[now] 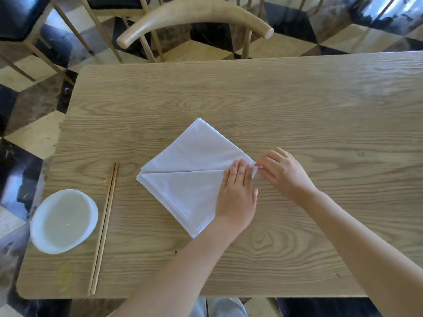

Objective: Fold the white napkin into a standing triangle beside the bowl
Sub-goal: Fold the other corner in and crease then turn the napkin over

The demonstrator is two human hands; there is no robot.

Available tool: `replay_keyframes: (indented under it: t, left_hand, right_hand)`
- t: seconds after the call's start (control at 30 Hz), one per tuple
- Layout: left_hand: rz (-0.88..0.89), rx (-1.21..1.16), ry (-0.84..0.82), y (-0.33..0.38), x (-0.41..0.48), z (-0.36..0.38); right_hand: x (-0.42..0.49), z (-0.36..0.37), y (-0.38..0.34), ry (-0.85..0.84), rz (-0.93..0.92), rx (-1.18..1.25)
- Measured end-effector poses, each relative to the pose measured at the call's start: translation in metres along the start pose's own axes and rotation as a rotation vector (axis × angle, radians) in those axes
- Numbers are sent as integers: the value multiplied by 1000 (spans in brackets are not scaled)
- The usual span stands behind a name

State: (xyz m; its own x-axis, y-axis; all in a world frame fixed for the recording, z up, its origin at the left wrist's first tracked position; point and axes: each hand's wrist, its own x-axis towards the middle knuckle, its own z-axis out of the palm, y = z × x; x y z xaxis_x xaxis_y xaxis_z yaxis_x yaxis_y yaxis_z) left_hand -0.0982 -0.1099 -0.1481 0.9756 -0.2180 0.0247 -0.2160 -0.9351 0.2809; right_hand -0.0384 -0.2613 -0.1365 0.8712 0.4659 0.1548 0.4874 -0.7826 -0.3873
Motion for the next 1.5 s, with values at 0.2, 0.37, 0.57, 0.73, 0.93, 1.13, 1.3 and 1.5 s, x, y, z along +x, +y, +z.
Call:
replay_keyframes:
  t: [0.2, 0.37, 0.57, 0.73, 0.93, 1.13, 1.3, 1.5]
  left_hand:
    - [-107, -65, 62, 6, 14, 1]
    - [-145, -180, 138, -3, 23, -10]
    - [-230, -416, 154, -9, 19, -46]
    - [-234, -636, 243, -29, 18, -103]
    - [-372, -863, 312, -47, 14, -174]
    - [-334, -866, 292, -64, 15, -228]
    - [-325, -838, 236, -65, 19, -260]
    - [-263, -866, 208, -51, 19, -292]
  right_hand:
    - [8, -16, -12, -31, -63, 72]
    - [17, -19, -17, -82, 69, 180]
    - [46, -35, -27, -66, 2, 246]
    - [80, -70, -57, -65, -91, 370]
    - [115, -111, -106, -105, -194, 437]
    - [136, -147, -143, -108, -187, 572]
    - [140, -168, -153, -165, -103, 612]
    - [133, -201, -164, -104, -44, 515]
